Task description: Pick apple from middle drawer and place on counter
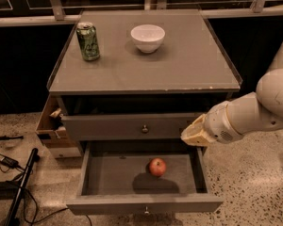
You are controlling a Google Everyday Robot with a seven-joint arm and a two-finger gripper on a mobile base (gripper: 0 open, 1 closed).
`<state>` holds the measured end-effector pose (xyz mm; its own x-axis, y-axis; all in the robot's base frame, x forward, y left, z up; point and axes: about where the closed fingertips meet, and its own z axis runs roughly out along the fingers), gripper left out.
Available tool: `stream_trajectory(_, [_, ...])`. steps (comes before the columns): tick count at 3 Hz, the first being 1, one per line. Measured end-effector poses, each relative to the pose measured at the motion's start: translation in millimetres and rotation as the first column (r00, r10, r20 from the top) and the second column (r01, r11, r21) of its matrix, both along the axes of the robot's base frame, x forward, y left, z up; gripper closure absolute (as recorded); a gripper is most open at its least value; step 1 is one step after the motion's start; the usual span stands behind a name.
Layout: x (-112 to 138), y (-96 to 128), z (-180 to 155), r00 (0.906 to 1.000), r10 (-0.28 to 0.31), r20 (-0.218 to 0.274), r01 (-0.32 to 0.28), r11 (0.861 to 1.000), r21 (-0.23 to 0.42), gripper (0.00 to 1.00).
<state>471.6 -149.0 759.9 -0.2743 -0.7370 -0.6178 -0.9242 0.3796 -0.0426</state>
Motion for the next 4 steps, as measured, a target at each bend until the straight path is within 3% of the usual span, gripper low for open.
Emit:
stream_trajectory(1, [0, -1, 0, 1.0, -0.001, 0.001, 0.001, 1.0, -0.004, 1.0])
stream_trajectory(2, [-1, -1, -43, 0.9999, 0.006, -0.015, -0.006, 1.0, -0.001, 1.0])
stream_trajectory(4, [3, 9, -179, 0.9998, 0.002, -0.02, -0.001, 0.999, 0.039, 1.0])
